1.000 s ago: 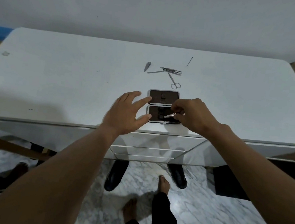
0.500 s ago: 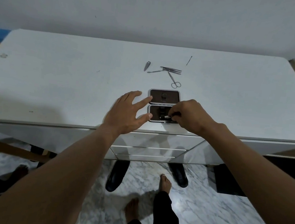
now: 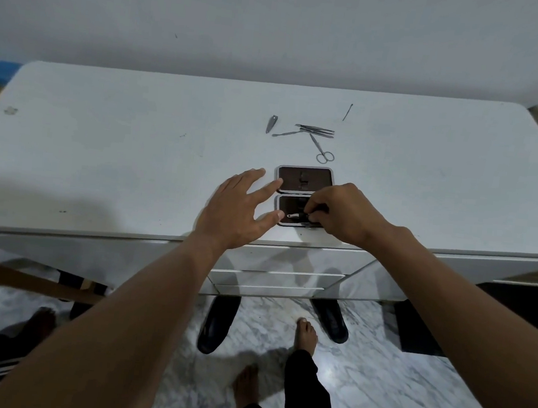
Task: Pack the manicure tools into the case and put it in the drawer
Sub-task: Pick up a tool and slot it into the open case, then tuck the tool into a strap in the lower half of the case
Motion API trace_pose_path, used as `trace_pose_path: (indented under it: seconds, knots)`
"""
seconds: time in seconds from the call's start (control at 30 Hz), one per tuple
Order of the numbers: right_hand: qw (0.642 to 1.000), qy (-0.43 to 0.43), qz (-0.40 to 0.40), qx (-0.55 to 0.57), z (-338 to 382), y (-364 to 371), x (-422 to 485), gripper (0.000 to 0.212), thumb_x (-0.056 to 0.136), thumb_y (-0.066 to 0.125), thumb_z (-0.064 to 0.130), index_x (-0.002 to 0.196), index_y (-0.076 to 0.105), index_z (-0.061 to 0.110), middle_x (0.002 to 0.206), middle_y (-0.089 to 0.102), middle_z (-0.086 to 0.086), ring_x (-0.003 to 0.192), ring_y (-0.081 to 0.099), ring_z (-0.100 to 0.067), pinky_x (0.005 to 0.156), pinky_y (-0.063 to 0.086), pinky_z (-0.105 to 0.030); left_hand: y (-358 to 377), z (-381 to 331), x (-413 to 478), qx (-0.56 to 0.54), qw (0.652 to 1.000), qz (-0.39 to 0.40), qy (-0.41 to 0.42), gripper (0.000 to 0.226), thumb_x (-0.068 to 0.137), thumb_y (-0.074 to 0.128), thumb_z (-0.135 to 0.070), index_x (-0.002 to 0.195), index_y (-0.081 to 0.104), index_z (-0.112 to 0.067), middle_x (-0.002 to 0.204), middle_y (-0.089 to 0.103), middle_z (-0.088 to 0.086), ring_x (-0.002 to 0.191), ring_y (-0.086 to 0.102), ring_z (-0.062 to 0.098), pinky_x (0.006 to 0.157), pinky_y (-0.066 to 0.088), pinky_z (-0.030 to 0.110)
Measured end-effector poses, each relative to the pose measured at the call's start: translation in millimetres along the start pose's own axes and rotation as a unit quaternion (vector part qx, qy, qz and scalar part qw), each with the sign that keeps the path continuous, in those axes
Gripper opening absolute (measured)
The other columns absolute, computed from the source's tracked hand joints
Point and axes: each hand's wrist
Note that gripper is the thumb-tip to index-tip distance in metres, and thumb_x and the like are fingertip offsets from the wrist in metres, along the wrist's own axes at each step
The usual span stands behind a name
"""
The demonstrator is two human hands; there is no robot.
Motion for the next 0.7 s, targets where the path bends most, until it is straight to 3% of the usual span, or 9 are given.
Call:
trace_pose_path:
  seconds: [0.13, 0.33, 0.53, 0.7]
  knots:
    - [1.000, 0.000, 0.004, 0.010, 1.0, -3.4, -0.8, 0.017, 0.084, 0.063, 0.009, 0.095, 0.075, 0.013, 0.097, 0.075, -0.005, 0.083, 0.063, -0.023, 0.072, 0.042, -0.024, -0.9, 0.3, 0.4, 0.000, 1.000, 0.005, 0.000, 0.064, 0.089, 0.035, -0.064, 0.146, 0.038, -0.036, 0.153, 0.036, 0.004, 0.141, 0.030, 0.022, 0.115, 0.025, 0.040]
    - [1.000, 0.001, -0.023, -0.002, 6.3, -15.5, 7.9, 0.015, 0.087, 0.060, 0.018, 0.091, 0.074, 0.014, 0.090, 0.075, -0.007, 0.081, 0.066, -0.026, 0.075, 0.052, -0.033, -2.8, -0.4, 0.7, 0.001, 1.000, 0.005, 0.005, 0.063, 0.091, 0.037, -0.061, 0.147, 0.037, -0.034, 0.153, 0.037, 0.006, 0.141, 0.030, 0.023, 0.116, 0.024, 0.041]
    - [0.999, 0.010, -0.050, -0.005, 7.7, -32.5, 56.7, 0.018, 0.088, 0.056, 0.014, 0.093, 0.073, 0.009, 0.095, 0.075, -0.008, 0.089, 0.065, -0.028, 0.080, 0.050, -0.033, -2.1, 0.1, 1.4, 0.006, 1.000, 0.016, 0.001, 0.062, 0.092, 0.035, -0.059, 0.149, 0.033, -0.035, 0.160, 0.023, 0.007, 0.149, 0.014, 0.020, 0.121, 0.010, 0.041]
    - [0.999, 0.006, -0.042, -0.015, 8.6, -36.1, 111.2, 0.020, 0.089, 0.052, 0.012, 0.094, 0.071, 0.007, 0.101, 0.073, -0.011, 0.093, 0.065, -0.031, 0.079, 0.048, -0.033, -2.2, 0.4, 3.9, 0.015, 1.000, 0.022, -0.016, 0.062, 0.091, 0.036, -0.061, 0.148, 0.032, -0.037, 0.160, 0.024, 0.005, 0.148, 0.017, 0.019, 0.121, 0.014, 0.041]
Point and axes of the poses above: each hand's wrist, its own x-axis towards the middle knuckle, its own y-axis out of the palm, z = x × y
